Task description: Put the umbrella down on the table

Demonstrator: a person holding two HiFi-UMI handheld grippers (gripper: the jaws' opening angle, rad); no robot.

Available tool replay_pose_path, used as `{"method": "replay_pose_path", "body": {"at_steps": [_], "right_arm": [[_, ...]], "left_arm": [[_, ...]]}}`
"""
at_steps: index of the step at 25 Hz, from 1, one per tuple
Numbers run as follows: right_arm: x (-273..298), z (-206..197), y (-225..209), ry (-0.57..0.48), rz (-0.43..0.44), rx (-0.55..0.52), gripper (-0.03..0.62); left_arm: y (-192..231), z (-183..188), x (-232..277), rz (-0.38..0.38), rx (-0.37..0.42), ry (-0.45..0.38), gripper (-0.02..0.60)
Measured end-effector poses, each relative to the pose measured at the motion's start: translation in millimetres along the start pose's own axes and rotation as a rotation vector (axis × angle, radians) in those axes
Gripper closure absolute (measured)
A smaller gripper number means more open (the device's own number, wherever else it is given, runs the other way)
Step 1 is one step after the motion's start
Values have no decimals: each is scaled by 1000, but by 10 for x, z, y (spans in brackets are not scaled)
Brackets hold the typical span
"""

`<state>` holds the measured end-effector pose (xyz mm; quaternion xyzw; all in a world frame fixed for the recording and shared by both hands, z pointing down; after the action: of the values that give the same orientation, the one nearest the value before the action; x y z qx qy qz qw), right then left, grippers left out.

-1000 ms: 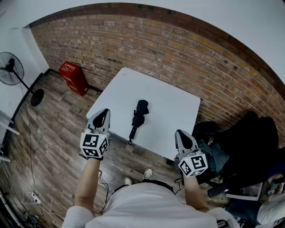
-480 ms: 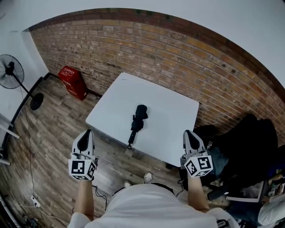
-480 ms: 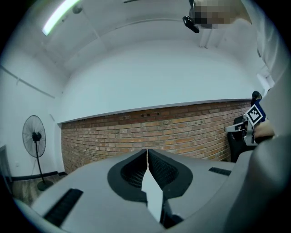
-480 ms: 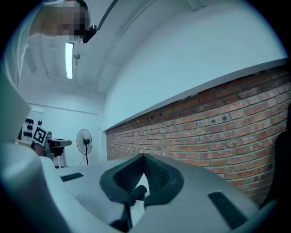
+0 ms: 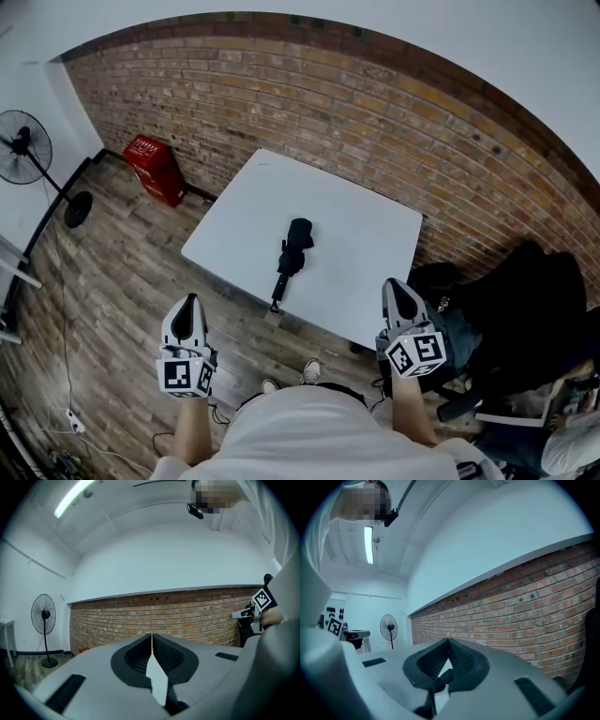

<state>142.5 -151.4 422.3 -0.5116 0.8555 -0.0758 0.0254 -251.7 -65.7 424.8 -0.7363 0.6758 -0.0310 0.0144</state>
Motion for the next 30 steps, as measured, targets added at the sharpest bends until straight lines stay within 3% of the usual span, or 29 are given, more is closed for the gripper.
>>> {"method": "replay_pose_path", "body": {"at_steps": [8, 11, 30], "right_arm": [[1, 50, 166, 11, 40, -88, 575], [0, 16, 196, 15, 40, -76, 574], [57, 12, 388, 24, 88, -132, 574]], "left_arm": [[-24, 127, 97, -4, 1, -45, 549], [-73, 177, 140, -21, 7, -57, 549], [-16, 158, 127, -31, -15, -42, 549]]}}
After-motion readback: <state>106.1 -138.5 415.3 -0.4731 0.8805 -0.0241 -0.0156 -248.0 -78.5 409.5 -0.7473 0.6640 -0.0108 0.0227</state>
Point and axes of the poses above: the fingertips, and each gripper's own axes: x forward along the fingers, y to its left, z out of its top, the point moved 1 cm from there along -x, backward along the fingers, and after that the axes turned 2 degrees about x, right-handed, at the moved point
